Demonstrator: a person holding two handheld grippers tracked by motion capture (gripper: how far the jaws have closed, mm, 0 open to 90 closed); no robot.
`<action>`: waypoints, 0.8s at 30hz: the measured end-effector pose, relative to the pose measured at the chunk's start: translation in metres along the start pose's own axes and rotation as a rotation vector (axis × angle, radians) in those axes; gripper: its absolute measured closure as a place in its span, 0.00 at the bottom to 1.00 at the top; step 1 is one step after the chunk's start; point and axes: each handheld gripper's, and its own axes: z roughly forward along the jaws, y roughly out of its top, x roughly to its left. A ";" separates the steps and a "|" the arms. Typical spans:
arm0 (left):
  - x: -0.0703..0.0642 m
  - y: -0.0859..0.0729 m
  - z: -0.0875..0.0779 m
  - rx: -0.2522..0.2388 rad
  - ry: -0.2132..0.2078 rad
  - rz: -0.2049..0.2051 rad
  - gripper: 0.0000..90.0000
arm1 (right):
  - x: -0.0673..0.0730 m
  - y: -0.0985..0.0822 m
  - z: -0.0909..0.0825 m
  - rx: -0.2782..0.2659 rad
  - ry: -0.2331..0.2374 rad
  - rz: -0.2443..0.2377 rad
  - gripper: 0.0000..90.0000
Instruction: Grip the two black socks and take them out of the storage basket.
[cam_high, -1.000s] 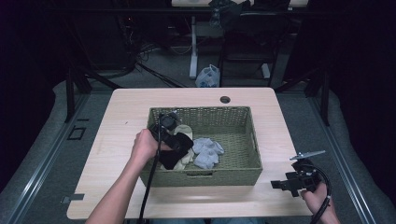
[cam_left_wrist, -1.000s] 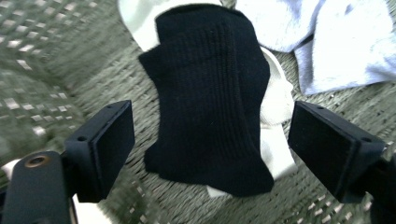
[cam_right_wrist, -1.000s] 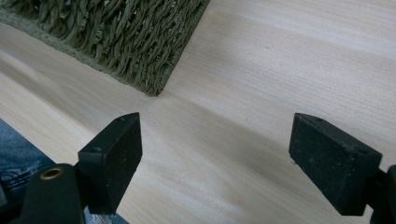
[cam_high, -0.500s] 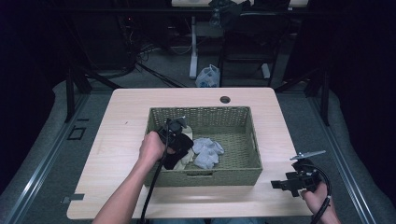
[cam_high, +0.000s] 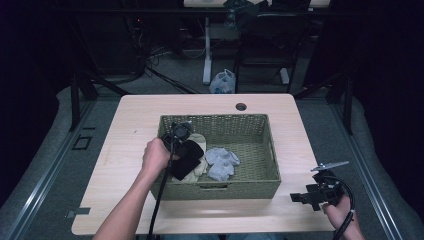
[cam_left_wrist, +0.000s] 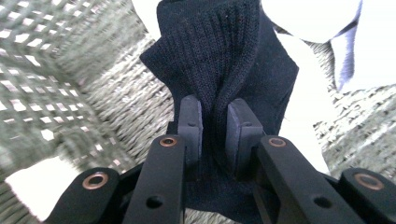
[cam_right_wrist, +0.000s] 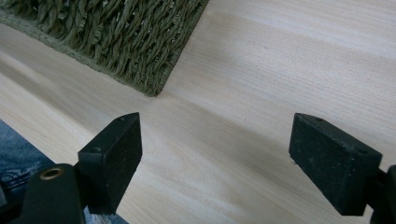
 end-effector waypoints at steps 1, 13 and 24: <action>0.001 0.000 -0.005 -0.010 0.001 0.000 0.87 | 0.000 0.000 0.000 -0.003 -0.001 -0.004 0.19; 0.008 0.003 -0.043 -0.071 -0.003 0.009 0.88 | 0.000 0.000 0.000 -0.006 -0.002 -0.002 0.19; 0.010 0.008 -0.060 -0.114 -0.031 0.022 0.87 | 0.000 0.000 0.000 -0.002 -0.001 0.002 0.19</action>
